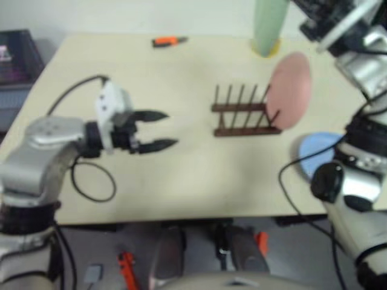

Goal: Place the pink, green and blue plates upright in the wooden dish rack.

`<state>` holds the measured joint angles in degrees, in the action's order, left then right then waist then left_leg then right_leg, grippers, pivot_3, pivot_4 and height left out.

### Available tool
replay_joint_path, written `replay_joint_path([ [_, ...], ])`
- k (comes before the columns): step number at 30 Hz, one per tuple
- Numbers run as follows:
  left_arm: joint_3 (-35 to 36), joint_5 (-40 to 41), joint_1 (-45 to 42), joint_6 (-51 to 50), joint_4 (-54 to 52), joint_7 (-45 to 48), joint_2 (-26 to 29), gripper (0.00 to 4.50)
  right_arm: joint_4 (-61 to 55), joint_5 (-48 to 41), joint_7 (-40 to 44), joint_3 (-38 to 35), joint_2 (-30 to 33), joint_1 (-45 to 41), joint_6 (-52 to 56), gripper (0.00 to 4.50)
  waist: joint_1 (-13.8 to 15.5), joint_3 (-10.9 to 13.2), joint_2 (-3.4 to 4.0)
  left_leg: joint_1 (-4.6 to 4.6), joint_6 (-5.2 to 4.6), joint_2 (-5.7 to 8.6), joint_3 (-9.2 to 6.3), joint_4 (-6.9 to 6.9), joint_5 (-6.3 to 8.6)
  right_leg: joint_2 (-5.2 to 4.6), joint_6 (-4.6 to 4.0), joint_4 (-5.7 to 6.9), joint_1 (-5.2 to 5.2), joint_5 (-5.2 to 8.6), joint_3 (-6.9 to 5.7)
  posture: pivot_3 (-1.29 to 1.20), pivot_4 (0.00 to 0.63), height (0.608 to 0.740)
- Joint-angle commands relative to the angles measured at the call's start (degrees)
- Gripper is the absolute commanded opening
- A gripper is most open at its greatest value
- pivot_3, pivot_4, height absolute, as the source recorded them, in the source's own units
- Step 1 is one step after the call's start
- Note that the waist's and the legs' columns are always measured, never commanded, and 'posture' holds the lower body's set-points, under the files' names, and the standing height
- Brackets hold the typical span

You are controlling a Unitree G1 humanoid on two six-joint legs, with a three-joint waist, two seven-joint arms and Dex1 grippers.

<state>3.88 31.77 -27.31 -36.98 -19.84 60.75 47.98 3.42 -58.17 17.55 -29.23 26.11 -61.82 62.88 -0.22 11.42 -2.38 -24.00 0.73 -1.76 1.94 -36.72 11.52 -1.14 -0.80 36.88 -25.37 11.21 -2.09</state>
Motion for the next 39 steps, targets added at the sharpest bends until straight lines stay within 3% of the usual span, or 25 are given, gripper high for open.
replay_joint_path([
  [1,-0.56,0.04,-1.41,1.17,-0.14,0.60,0.20,3.53,-1.12,-7.80,0.05,-3.32,3.25,0.73,5.54,0.00,-0.23,0.03,0.06,0.03,0.00,0.00,0.01,0.02,0.00,0.05,-0.01,0.01,0.00,0.00,0.00,0.00,0.150,0.740],
  [10,-1.73,0.45,-1.83,0.52,-0.20,0.87,-0.06,3.53,-1.67,-15.49,-2.15,-2.35,3.20,5.10,8.94,0.00,-0.47,0.04,0.08,0.09,-0.01,-0.02,-0.06,-0.03,0.00,0.32,-0.02,0.09,0.01,0.01,-0.08,0.00,0.150,0.740],
  [39,-0.29,1.18,1.75,-1.60,-4.01,-1.40,1.66,3.53,1.81,-10.15,0.79,1.88,4.18,12.64,3.75,0.00,-0.10,0.05,0.09,-0.02,-0.01,-0.01,-0.08,-0.05,0.00,0.27,0.10,-0.02,0.01,0.00,-0.03,0.00,0.150,0.740],
])
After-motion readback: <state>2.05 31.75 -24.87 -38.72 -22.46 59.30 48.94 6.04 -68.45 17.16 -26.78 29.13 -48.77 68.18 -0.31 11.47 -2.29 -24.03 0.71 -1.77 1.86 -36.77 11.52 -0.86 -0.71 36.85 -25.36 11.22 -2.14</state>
